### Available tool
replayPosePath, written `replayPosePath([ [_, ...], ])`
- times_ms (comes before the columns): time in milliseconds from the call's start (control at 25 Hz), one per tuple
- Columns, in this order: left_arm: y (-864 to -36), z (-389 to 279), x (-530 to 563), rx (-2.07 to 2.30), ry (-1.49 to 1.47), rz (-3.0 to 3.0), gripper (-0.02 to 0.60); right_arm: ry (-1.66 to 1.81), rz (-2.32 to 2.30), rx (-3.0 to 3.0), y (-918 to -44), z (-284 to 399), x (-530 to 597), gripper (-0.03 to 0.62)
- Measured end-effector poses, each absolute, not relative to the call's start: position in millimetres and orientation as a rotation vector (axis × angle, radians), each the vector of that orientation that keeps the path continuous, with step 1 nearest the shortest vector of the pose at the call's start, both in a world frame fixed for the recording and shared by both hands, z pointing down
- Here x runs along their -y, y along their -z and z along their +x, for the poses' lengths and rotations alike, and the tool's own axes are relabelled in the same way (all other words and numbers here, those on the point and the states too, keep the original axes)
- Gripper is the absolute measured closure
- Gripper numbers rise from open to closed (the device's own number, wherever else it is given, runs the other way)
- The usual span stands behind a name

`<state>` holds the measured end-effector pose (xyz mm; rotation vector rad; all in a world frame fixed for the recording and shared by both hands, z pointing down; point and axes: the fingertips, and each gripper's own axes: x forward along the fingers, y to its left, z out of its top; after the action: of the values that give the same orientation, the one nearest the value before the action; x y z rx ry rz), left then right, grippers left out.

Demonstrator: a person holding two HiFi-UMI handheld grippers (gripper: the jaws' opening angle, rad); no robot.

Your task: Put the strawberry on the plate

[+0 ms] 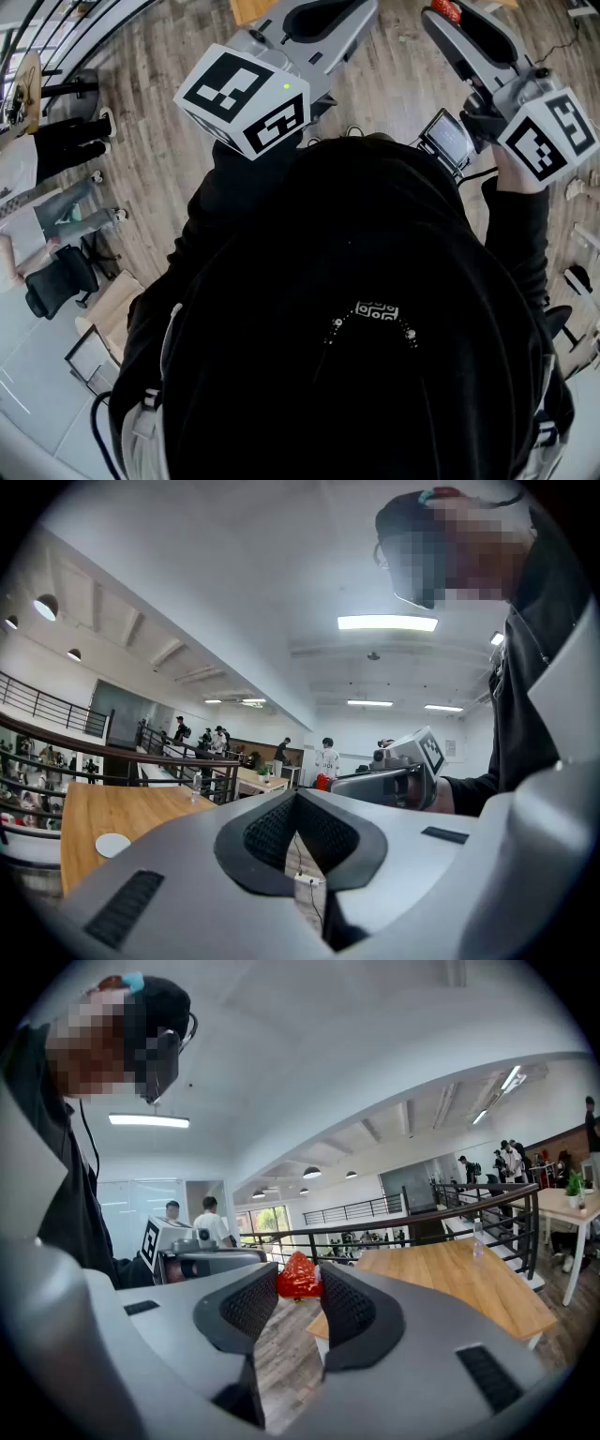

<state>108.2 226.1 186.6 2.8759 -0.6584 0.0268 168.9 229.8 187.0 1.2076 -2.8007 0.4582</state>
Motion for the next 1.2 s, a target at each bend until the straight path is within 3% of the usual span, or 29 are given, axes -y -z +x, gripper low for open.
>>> replayPosePath([
  [1200,-228.6,105.3,-217.4,0.683,-0.221,2.828,0.584,-0.512,1.239,2.744,-225.8,190.1,-212.3,0.442],
])
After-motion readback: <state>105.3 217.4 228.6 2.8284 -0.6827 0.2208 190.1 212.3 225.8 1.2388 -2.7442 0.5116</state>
